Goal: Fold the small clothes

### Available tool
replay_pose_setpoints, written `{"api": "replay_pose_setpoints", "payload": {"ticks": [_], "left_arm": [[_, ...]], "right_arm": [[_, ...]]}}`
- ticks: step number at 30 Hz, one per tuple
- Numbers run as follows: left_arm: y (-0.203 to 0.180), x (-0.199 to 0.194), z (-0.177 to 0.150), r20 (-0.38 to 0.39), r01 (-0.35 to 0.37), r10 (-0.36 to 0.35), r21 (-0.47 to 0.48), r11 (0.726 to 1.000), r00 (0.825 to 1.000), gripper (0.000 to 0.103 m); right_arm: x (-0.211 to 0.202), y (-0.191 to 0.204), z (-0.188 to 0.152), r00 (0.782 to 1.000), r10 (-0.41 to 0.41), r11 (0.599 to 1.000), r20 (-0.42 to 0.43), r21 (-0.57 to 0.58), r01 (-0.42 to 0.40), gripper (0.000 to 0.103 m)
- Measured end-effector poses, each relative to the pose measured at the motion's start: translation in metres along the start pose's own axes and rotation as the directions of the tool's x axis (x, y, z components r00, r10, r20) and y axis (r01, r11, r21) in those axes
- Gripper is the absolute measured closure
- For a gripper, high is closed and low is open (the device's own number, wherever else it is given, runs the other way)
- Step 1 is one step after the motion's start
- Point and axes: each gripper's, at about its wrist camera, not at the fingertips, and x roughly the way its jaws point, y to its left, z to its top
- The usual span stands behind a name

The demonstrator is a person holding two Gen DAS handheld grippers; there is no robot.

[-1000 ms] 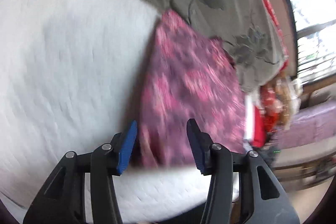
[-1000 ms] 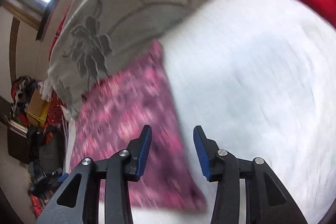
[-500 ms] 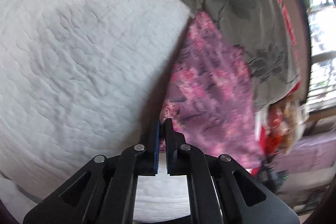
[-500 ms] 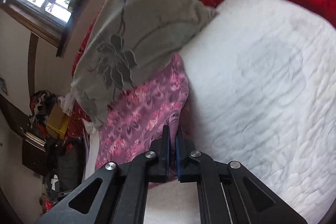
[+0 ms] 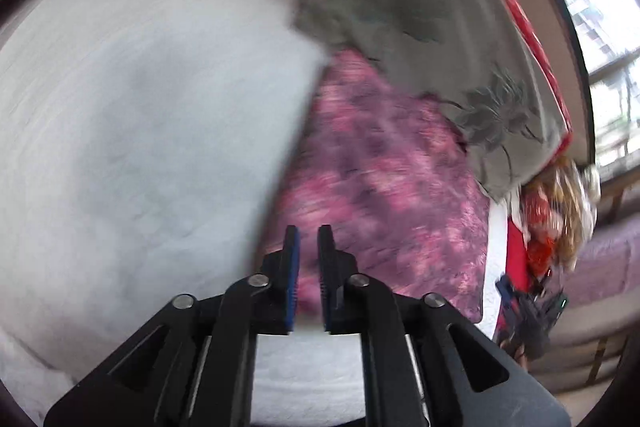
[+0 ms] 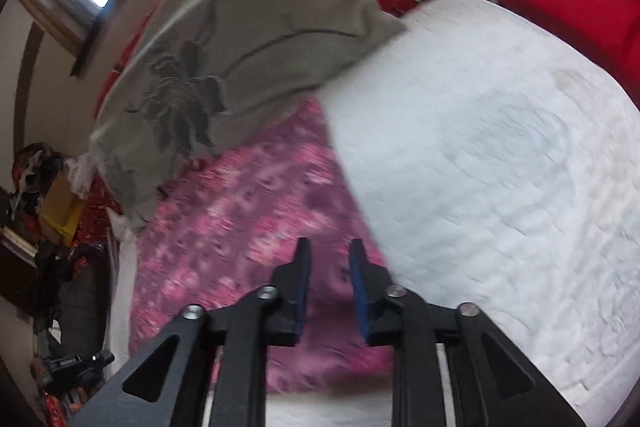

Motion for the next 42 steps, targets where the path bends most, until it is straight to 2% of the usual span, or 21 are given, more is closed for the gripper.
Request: {"api": "replay_pose_setpoints", "payload": {"ticks": [3,6,8,9,11,13,16,18,21,22,25,27,28,29,31,33,35,37,39,41,42], "left_arm": [[-0.041,0.03,0.007,-0.001,-0.078,0.079,0.113,0.99,0.997,0.064],[-0.065,0.066,0.003,0.023,-0.207,0.207,0.234,0.95,0.978,0.057],[-0.063,0.092,-0.001,-0.005,-0.268,0.28,0.274,0.924,0.96,0.056],[-0.061,0.095,-0.002,-0.009,-0.261,0.273,0.266,0.928,0.962,0.056],[-0.059,0.088,0.003,-0.01,-0.221,0.231,0.247,0.944,0.973,0.056],[-0.06,0.077,0.013,0.005,-0.174,0.177,0.217,0.961,0.984,0.056],[-0.068,0.069,0.027,0.05,-0.141,0.134,0.208,0.968,0.99,0.056],[-0.074,0.079,0.031,0.06,-0.173,0.163,0.232,0.957,0.985,0.051],[-0.073,0.11,0.03,0.011,-0.226,0.231,0.256,0.94,0.973,0.046],[-0.071,0.114,0.03,0.007,-0.229,0.235,0.252,0.94,0.972,0.045],[-0.066,0.1,0.032,-0.002,-0.175,0.179,0.215,0.961,0.984,0.045],[-0.059,0.085,0.027,0.015,-0.12,0.119,0.189,0.975,0.993,0.045],[-0.057,0.081,0.023,0.029,-0.12,0.117,0.189,0.975,0.993,0.045],[-0.055,0.083,0.018,0.034,-0.146,0.142,0.201,0.969,0.989,0.043],[-0.054,0.097,0.009,-0.005,-0.194,0.202,0.246,0.95,0.979,0.041],[-0.057,0.085,0.004,0.011,-0.196,0.201,0.266,0.944,0.98,0.041],[-0.062,0.069,0.0,0.042,-0.194,0.19,0.292,0.937,0.981,0.041],[-0.063,0.061,-0.007,0.096,-0.257,0.239,0.32,0.912,0.966,0.04],[-0.056,0.075,-0.015,0.074,-0.33,0.326,0.358,0.874,0.943,0.037],[-0.048,0.087,-0.018,0.016,-0.325,0.343,0.356,0.876,0.939,0.037],[-0.045,0.082,-0.017,0.016,-0.31,0.324,0.346,0.886,0.946,0.037]], "right_arm": [[0.023,0.034,0.008,1.0,0.003,0.997,-0.011,-0.071,-0.004,0.075],[0.052,0.056,0.005,0.999,-0.036,0.988,-0.022,-0.15,0.032,0.075],[0.08,0.057,-0.005,0.993,-0.102,0.973,-0.052,-0.215,0.088,0.073],[0.088,0.056,-0.008,0.992,-0.113,0.967,-0.064,-0.235,0.095,0.073],[0.087,0.059,-0.011,0.994,-0.105,0.959,-0.023,-0.268,0.095,0.072],[0.085,0.064,-0.003,0.993,-0.109,0.961,-0.046,-0.26,0.093,0.07],[0.072,0.073,0.011,0.997,-0.062,0.96,0.047,-0.27,0.073,0.068],[0.078,0.075,0.016,0.995,-0.072,0.959,0.063,-0.27,0.086,0.064],[0.113,0.067,0.012,0.99,-0.14,0.951,-0.025,-0.281,0.128,0.062],[0.111,0.067,0.01,0.991,-0.131,0.947,0.005,-0.295,0.127,0.062],[0.103,0.072,0.011,0.989,-0.149,0.945,-0.004,-0.294,0.141,0.061],[0.086,0.072,0.008,0.996,-0.091,0.959,0.002,-0.269,0.088,0.061],[0.081,0.072,0.006,0.997,-0.08,0.959,0.004,-0.273,0.078,0.059],[0.08,0.071,0.0,0.996,-0.092,0.953,-0.001,-0.291,0.087,0.054],[0.088,0.067,-0.009,0.99,-0.136,0.94,-0.04,-0.322,0.116,0.054],[0.083,0.07,-0.014,0.988,-0.152,0.919,-0.009,-0.369,0.138,0.054],[0.076,0.08,-0.012,0.984,-0.175,0.922,-0.036,-0.355,0.151,0.053],[0.065,0.085,-0.015,0.992,-0.118,0.93,-0.037,-0.355,0.098,0.052],[0.064,0.09,-0.025,0.989,-0.141,0.909,-0.046,-0.401,0.111,0.043],[0.08,0.087,-0.039,0.967,-0.23,0.878,-0.108,-0.451,0.159,0.042],[0.08,0.09,-0.043,0.965,-0.247,0.863,-0.092,-0.473,0.176,0.042]]}}
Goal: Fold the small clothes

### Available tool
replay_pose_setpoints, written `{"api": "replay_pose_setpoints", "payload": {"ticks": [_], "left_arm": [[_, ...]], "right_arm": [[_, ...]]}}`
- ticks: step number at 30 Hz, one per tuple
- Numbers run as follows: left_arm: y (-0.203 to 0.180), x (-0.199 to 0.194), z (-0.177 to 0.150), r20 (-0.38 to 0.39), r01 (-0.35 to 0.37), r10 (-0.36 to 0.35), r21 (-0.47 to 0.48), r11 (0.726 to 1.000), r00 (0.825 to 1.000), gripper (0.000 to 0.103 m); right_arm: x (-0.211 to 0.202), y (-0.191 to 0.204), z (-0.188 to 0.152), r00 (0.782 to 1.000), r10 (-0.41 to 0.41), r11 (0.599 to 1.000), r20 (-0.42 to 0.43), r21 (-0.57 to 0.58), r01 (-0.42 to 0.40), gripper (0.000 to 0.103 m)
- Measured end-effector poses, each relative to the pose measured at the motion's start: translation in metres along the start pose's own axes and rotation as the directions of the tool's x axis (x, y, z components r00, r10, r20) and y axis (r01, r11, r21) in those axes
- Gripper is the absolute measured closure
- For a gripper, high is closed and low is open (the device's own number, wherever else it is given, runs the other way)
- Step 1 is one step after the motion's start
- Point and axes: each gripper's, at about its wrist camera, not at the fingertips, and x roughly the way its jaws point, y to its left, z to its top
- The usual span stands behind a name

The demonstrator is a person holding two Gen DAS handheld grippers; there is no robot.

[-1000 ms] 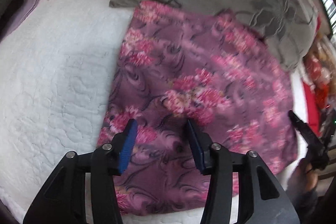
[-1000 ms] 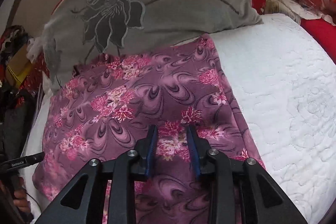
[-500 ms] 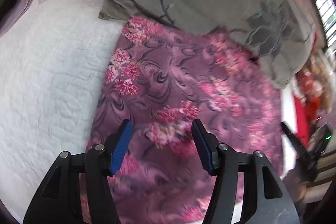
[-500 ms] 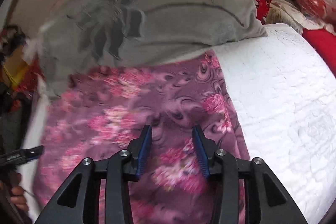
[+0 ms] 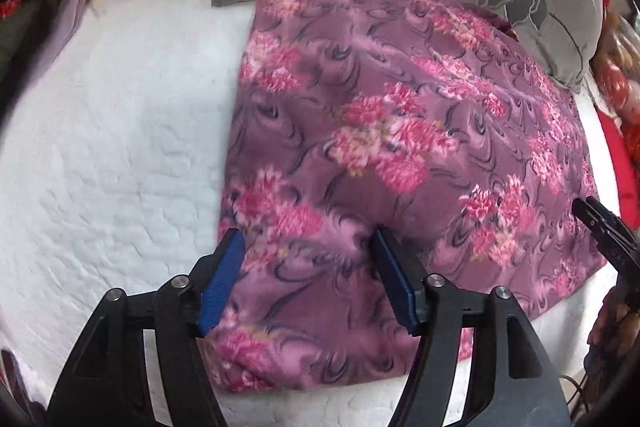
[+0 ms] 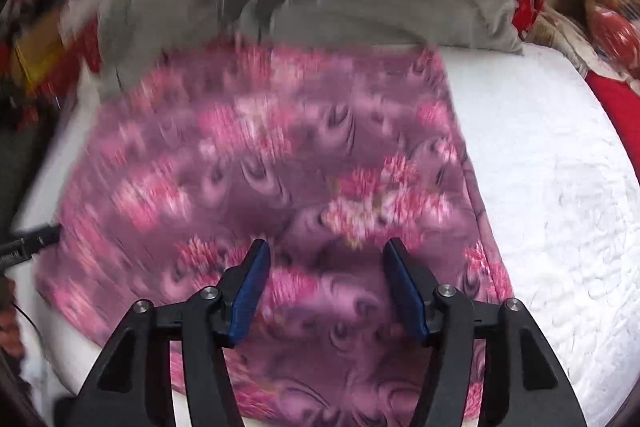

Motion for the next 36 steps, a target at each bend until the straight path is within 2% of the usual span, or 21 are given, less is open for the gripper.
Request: {"api": "replay_pose_setpoints", "payload": {"ticks": [1,2,4,7,9,12,15,18,19,20,22,24,25,26,27,28,30,32,33,36], "left_arm": [[0.004,-0.006,0.001,0.006,0.016,-0.016,-0.009,1.0,1.0,0.037],[0.009,-0.011,0.003,0.011,0.025,-0.025,-0.018,1.0,1.0,0.038],[0.028,-0.022,0.009,0.028,0.04,-0.039,-0.061,0.997,0.999,0.038],[0.052,-0.028,0.021,0.031,0.055,-0.052,-0.12,0.991,0.998,0.038],[0.069,-0.028,0.028,0.01,0.081,-0.08,-0.157,0.984,0.997,0.038],[0.075,-0.023,0.043,-0.017,0.109,-0.114,-0.18,0.978,0.993,0.038],[0.087,-0.022,0.047,-0.043,0.119,-0.129,-0.182,0.976,0.991,0.038],[0.095,-0.02,0.047,-0.066,0.137,-0.152,-0.187,0.973,0.986,0.037],[0.097,-0.019,0.047,-0.071,0.148,-0.163,-0.188,0.971,0.984,0.038],[0.099,-0.018,0.048,-0.075,0.161,-0.178,-0.189,0.969,0.981,0.038],[0.102,-0.017,0.049,-0.082,0.184,-0.203,-0.192,0.964,0.976,0.038],[0.102,-0.013,0.052,-0.092,0.212,-0.233,-0.196,0.957,0.968,0.037],[0.101,-0.009,0.055,-0.098,0.228,-0.252,-0.205,0.952,0.963,0.037],[0.1,-0.005,0.059,-0.106,0.255,-0.282,-0.217,0.942,0.954,0.037],[0.099,-0.002,0.061,-0.112,0.283,-0.314,-0.229,0.932,0.943,0.037],[0.097,0.002,0.064,-0.119,0.318,-0.354,-0.244,0.916,0.928,0.037],[0.091,0.013,0.073,-0.135,0.398,-0.447,-0.284,0.872,0.884,0.037],[0.082,0.021,0.082,-0.148,0.447,-0.504,-0.302,0.842,0.851,0.037],[0.075,0.025,0.088,-0.158,0.452,-0.512,-0.302,0.839,0.844,0.037],[0.052,0.035,0.102,-0.19,0.428,-0.486,-0.28,0.859,0.853,0.037]], "right_arm": [[-0.006,0.008,0.001,0.999,-0.035,0.999,0.004,-0.022,0.035,0.041],[-0.011,0.015,0.003,0.999,-0.033,0.999,-0.002,-0.03,0.033,0.041],[-0.026,0.033,0.003,1.0,0.009,0.998,0.023,-0.062,-0.008,0.041],[-0.043,0.081,-0.005,0.998,0.052,0.978,0.041,-0.206,-0.042,0.041],[-0.05,0.123,-0.018,0.994,0.101,0.942,0.03,-0.324,-0.086,0.041],[-0.054,0.188,-0.046,0.988,0.152,0.851,0.008,-0.509,-0.127,0.038],[-0.05,0.251,-0.079,0.986,0.161,0.725,0.032,-0.682,-0.097,0.037],[-0.037,0.297,-0.104,0.986,0.133,0.613,0.095,-0.79,-0.007,0.036],[-0.031,0.306,-0.109,0.986,0.12,0.587,0.113,-0.81,0.021,0.036],[-0.024,0.317,-0.114,0.984,0.083,0.561,0.16,-0.823,0.087,0.036],[-0.012,0.328,-0.117,0.965,0.042,0.537,0.26,-0.82,0.197,0.037],[-0.006,0.331,-0.112,0.949,0.026,0.551,0.314,-0.797,0.248,0.039],[-0.003,0.332,-0.107,0.946,0.019,0.562,0.323,-0.786,0.257,0.045],[0.0,0.332,-0.103,0.944,0.019,0.574,0.331,-0.777,0.261,0.071],[0.003,0.331,-0.098,0.942,0.014,0.58,0.335,-0.77,0.265,0.088],[0.006,0.329,-0.093,0.945,0.005,0.59,0.328,-0.764,0.262,0.092],[-0.001,0.321,-0.082,0.943,0.035,0.635,0.33,-0.736,0.234,0.093],[-0.018,0.31,-0.073,0.926,0.072,0.688,0.37,-0.691,0.223,0.094],[-0.026,0.306,-0.069,0.919,0.086,0.702,0.386,-0.678,0.219,0.094],[-0.04,0.299,-0.065,0.9,0.112,0.726,0.422,-0.653,0.216,0.094]]}}
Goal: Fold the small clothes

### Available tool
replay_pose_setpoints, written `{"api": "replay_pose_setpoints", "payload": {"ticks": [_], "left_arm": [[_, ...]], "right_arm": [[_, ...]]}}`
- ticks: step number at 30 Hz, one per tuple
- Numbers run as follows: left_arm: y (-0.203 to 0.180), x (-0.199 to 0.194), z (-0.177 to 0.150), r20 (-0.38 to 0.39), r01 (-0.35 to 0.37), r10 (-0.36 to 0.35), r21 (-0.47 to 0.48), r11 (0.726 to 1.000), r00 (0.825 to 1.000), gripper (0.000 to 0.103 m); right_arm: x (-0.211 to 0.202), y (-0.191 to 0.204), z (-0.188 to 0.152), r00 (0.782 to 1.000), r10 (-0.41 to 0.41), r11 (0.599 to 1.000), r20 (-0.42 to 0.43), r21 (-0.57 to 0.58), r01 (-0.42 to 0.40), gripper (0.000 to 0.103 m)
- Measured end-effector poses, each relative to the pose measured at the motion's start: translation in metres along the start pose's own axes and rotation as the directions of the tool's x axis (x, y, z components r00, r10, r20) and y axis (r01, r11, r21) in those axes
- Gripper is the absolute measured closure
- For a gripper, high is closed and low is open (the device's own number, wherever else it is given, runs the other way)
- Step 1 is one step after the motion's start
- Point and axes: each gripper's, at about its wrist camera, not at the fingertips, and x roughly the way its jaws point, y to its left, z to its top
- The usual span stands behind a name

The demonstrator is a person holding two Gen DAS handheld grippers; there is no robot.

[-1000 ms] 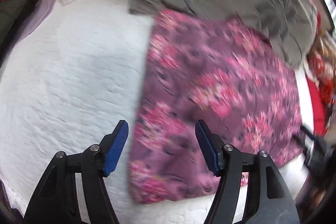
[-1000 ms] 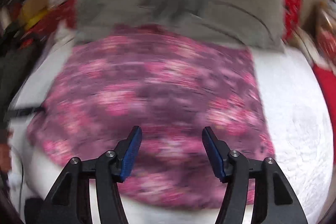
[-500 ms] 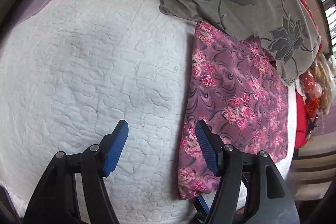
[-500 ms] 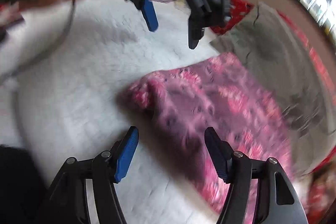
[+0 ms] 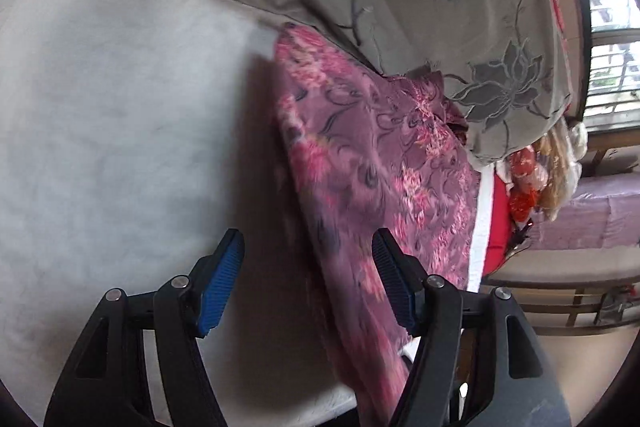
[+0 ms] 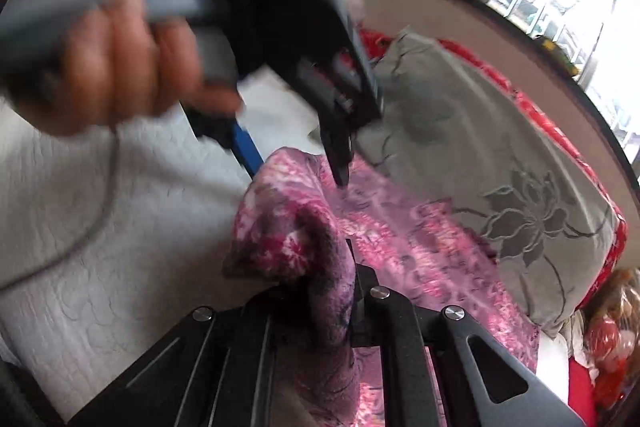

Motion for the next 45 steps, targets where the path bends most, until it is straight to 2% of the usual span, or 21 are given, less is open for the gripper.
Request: {"api": "replay_pose_setpoints", "payload": {"ticks": [3,5,6,8,13,19,24,30,33,37,45], "left_arm": [[-0.018,0.012,0.007,-0.012,-0.03,0.03,0.016,0.999,0.999,0.037],[-0.031,0.012,0.009,0.019,-0.052,0.052,0.034,0.998,0.998,0.04],[-0.038,0.011,0.009,0.041,-0.058,0.057,0.042,0.997,0.998,0.058],[-0.05,0.008,0.01,0.056,-0.07,0.066,0.055,0.996,0.996,0.088],[-0.083,-0.006,0.009,0.114,-0.101,0.091,0.085,0.991,0.989,0.095],[-0.132,-0.009,-0.001,0.151,-0.143,0.121,0.142,0.98,0.981,0.095],[-0.178,0.004,-0.009,0.165,-0.166,0.136,0.182,0.969,0.977,0.095],[-0.226,0.028,-0.019,0.164,-0.181,0.147,0.222,0.958,0.976,0.095],[-0.252,0.046,-0.024,0.157,-0.18,0.145,0.245,0.953,0.977,0.095],[-0.282,0.071,-0.03,0.135,-0.176,0.144,0.271,0.946,0.98,0.095],[-0.335,0.131,-0.048,0.069,-0.181,0.168,0.338,0.924,0.983,0.095]], "right_arm": [[-0.007,-0.012,0.002,1.0,0.009,0.999,0.024,0.039,-0.01,0.094],[-0.01,-0.019,0.002,0.999,0.017,0.998,0.032,0.066,-0.019,0.094],[-0.01,-0.022,0.002,0.999,0.023,0.996,0.036,0.082,-0.026,0.094],[-0.013,-0.028,0.002,0.998,0.036,0.993,0.044,0.114,-0.041,0.095],[-0.02,-0.047,-0.006,0.996,0.056,0.975,0.063,0.211,-0.068,0.095],[-0.037,-0.086,-0.023,0.993,0.081,0.915,0.086,0.388,-0.108,0.095],[-0.05,-0.129,-0.049,0.99,0.105,0.822,0.096,0.552,-0.14,0.095],[-0.058,-0.184,-0.098,0.984,0.137,0.642,0.113,0.746,-0.175,0.095],[-0.062,-0.205,-0.121,0.983,0.139,0.567,0.123,0.804,-0.181,0.095],[-0.069,-0.225,-0.144,0.984,0.116,0.503,0.134,0.846,-0.174,0.095],[-0.08,-0.262,-0.204,0.988,0.082,0.337,0.133,0.929,-0.153,0.096]]}}
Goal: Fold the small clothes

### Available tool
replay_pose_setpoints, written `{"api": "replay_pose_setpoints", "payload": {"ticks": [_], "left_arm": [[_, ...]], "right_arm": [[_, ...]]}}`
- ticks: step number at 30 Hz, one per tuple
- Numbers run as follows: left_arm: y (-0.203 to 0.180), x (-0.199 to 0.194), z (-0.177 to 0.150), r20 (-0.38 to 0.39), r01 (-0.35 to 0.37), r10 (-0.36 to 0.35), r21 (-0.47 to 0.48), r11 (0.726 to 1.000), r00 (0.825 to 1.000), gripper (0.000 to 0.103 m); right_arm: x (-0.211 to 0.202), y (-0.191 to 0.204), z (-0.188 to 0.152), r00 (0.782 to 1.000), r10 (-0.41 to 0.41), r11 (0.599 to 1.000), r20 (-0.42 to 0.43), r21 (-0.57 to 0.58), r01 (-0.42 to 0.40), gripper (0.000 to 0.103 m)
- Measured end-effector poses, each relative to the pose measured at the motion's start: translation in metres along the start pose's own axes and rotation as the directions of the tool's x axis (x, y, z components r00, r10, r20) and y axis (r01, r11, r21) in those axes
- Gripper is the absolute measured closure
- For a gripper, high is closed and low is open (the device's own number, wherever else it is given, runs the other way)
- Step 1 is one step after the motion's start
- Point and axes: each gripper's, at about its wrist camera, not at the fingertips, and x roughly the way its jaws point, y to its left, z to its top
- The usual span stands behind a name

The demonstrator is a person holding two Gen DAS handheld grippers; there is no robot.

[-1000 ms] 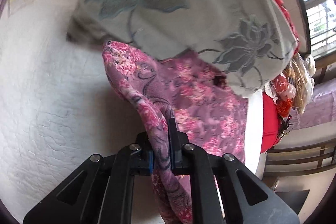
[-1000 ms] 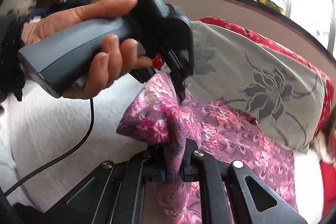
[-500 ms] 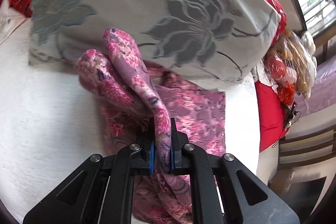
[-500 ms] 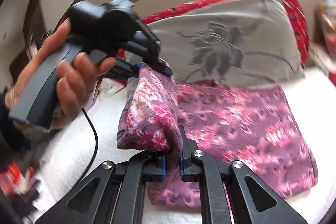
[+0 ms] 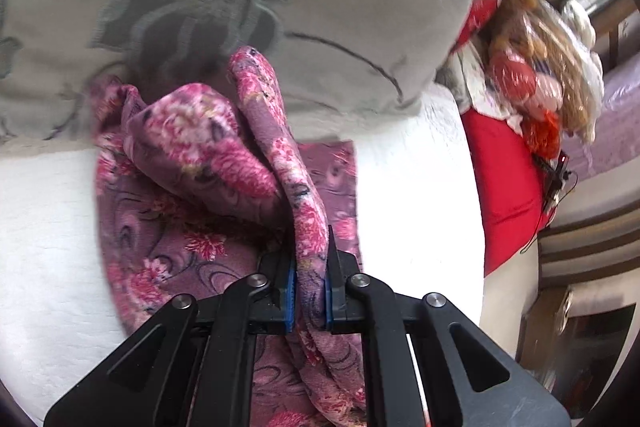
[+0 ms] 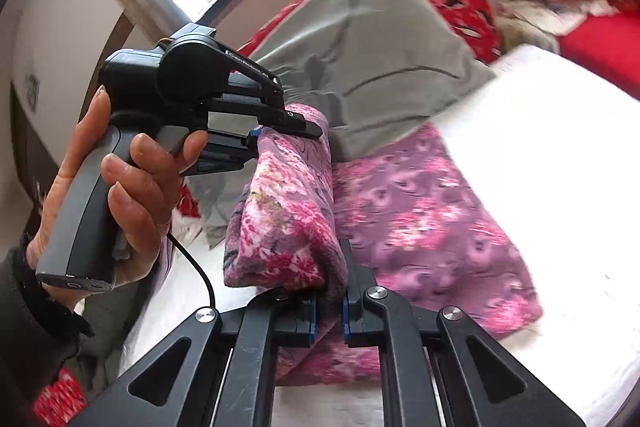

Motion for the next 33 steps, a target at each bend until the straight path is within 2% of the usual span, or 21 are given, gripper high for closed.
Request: {"api": "replay_pose_setpoints", "payload": {"ticks": [7,9,11,14,17,20,22,25,26,27,28,30,31,33], "left_arm": [[-0.027,0.055,-0.003,-0.088,-0.029,0.031,0.023,0.999,0.996,0.095],[-0.028,0.06,-0.004,-0.102,-0.035,0.037,0.022,0.999,0.994,0.092],[-0.026,0.056,-0.004,-0.1,0.005,-0.004,0.009,1.0,0.995,0.084],[-0.018,0.035,-0.003,-0.054,0.069,-0.07,-0.019,0.997,0.996,0.074],[0.001,0.003,0.002,0.018,0.11,-0.109,-0.059,0.992,0.994,0.066],[0.038,-0.032,0.0,0.092,0.088,-0.081,-0.077,0.993,0.992,0.061],[0.066,-0.045,-0.006,0.124,0.047,-0.035,-0.089,0.995,0.992,0.06],[0.112,-0.051,-0.02,0.141,0.004,0.017,-0.149,0.989,0.99,0.06],[0.125,-0.049,-0.025,0.132,0.012,0.012,-0.179,0.984,0.991,0.06],[0.137,-0.044,-0.032,0.116,0.029,-0.004,-0.215,0.976,0.993,0.06],[0.144,-0.04,-0.038,0.106,0.046,-0.021,-0.239,0.97,0.994,0.06],[0.156,-0.034,-0.052,0.094,0.072,-0.048,-0.275,0.959,0.994,0.06],[0.158,-0.033,-0.058,0.092,0.083,-0.059,-0.284,0.955,0.994,0.06],[0.162,-0.031,-0.065,0.089,0.103,-0.08,-0.294,0.95,0.993,0.06]], "right_arm": [[-0.003,-0.054,-0.009,0.999,-0.016,0.986,-0.042,0.168,0.023,0.096],[0.002,-0.067,-0.012,0.998,-0.011,0.977,-0.062,0.212,0.024,0.096],[0.007,-0.079,-0.016,0.996,-0.003,0.967,-0.087,0.255,0.025,0.095],[0.014,-0.089,-0.02,0.993,-0.013,0.957,-0.119,0.287,0.047,0.087],[0.016,-0.096,-0.023,0.99,-0.016,0.946,-0.138,0.318,0.06,0.086],[0.005,-0.097,-0.02,0.988,-0.027,0.943,-0.154,0.325,0.076,0.084],[-0.014,-0.097,-0.011,0.993,-0.061,0.943,-0.106,0.32,0.092,0.083],[-0.047,-0.092,0.016,0.99,-0.131,0.956,0.056,0.27,0.112,0.078],[-0.047,-0.087,0.033,0.988,-0.133,0.969,0.074,0.219,0.114,0.069],[-0.036,-0.083,0.048,0.993,-0.103,0.981,0.057,0.173,0.092,0.062],[-0.015,-0.078,0.065,0.997,-0.073,0.989,0.002,0.133,0.072,0.057],[0.041,-0.071,0.092,0.991,0.011,0.995,-0.133,0.101,0.003,0.057],[0.06,-0.069,0.097,0.987,0.025,0.995,-0.162,0.097,-0.01,0.057],[0.105,-0.065,0.103,0.974,-0.008,0.998,-0.226,0.064,0.024,0.057]]}}
